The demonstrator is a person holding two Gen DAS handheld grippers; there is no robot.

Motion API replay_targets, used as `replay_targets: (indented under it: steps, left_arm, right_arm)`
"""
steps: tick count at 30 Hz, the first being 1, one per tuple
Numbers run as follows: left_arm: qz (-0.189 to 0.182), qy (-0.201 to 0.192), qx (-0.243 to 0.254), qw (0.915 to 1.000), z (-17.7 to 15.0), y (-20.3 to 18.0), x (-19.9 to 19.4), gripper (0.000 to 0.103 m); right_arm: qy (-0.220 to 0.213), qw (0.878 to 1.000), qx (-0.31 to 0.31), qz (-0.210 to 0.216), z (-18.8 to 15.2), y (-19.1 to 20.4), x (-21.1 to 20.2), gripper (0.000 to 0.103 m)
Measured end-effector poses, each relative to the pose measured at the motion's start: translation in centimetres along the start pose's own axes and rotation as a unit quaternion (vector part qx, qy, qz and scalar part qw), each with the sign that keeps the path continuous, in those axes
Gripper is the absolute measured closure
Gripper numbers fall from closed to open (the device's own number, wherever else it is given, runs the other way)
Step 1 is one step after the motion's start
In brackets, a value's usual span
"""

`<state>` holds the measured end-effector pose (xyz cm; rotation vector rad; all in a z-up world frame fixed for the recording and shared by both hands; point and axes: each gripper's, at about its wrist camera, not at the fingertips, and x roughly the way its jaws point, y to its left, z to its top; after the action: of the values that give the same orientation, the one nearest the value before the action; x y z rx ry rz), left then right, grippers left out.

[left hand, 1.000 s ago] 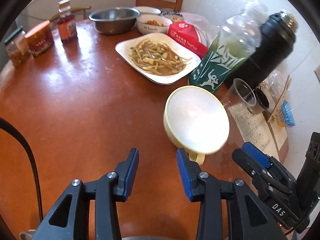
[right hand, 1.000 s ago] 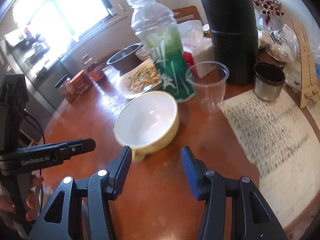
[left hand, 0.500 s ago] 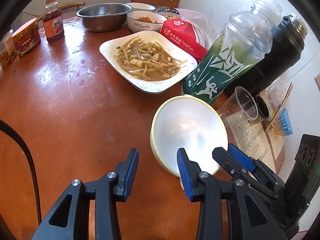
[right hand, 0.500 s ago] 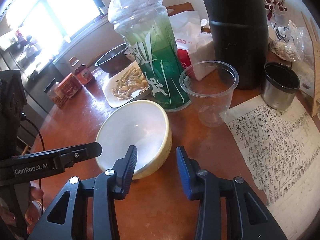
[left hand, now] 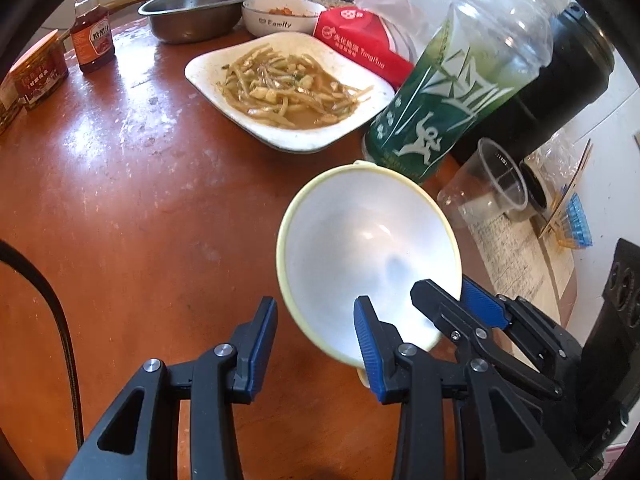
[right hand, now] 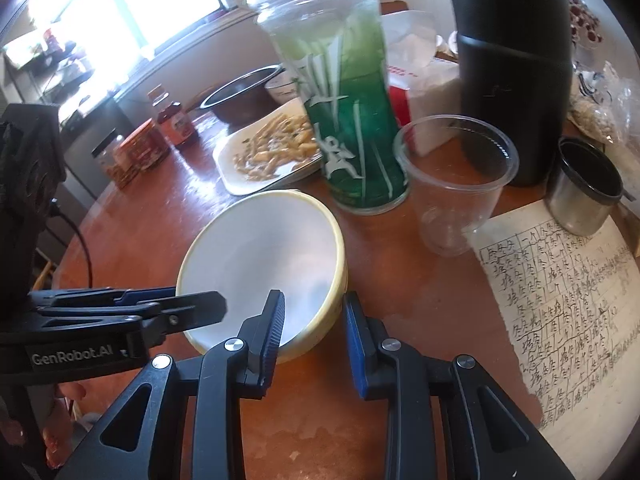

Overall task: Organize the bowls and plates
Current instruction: 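Grasp the rim of the cream handled bowl with the right tool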

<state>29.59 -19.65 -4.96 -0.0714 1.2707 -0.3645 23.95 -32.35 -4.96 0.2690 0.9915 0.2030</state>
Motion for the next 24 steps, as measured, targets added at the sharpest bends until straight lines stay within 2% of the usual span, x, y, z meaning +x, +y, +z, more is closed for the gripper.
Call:
replay_targets:
  steps: [9, 24]
  left_arm:
    - [0.012, 0.022, -0.003, 0.9997, -1.8, 1.1, 0.5, 0.064]
    - [0.011, 0.009, -0.008, 0.9999, -4.6, 3.3, -1.9, 0.071]
  right_arm:
    - [0.016, 0.999, -0.029, 0.015, -1.0, 1.7, -0.3, 0.073]
    - [0.03, 0.998, -0.048, 0.027, -2.6, 4.3, 0.1, 0.074]
